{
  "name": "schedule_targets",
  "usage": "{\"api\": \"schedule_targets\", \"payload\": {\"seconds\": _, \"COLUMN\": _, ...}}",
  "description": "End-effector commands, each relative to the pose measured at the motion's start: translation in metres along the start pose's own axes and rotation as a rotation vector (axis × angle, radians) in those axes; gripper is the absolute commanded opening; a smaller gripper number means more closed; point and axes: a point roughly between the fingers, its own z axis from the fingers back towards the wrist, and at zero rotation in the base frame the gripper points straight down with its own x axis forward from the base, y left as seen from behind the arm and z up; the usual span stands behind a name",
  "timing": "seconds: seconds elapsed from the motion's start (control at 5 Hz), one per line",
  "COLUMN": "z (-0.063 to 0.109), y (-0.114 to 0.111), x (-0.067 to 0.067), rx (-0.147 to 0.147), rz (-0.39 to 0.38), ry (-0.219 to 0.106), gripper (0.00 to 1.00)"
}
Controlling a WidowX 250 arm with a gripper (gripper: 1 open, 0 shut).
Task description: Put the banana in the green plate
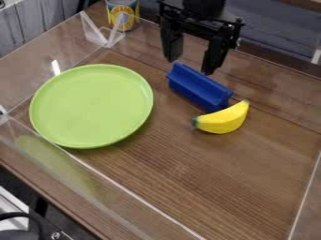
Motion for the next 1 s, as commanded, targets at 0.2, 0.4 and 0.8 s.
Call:
{"api": "schedule_targets", "payload": {"seconds": 0.2, "z": -0.031, "y": -0.023, "x": 0.016, "rx": 0.0, "rz": -0.103, "ry": -0.017, "gripper": 1.0}}
{"api": "schedule_targets", "payload": {"seconds": 0.4, "z": -0.046, "y": -0.023, "x": 0.021, "rx": 0.0, "rz": -0.185, "ry": -0.043, "gripper": 1.0}}
{"api": "schedule_targets", "payload": {"seconds": 0.8, "z": -0.069, "y": -0.04, "x": 0.032, "rx": -0.002, "rz": -0.247, "ry": -0.086, "gripper": 1.0}}
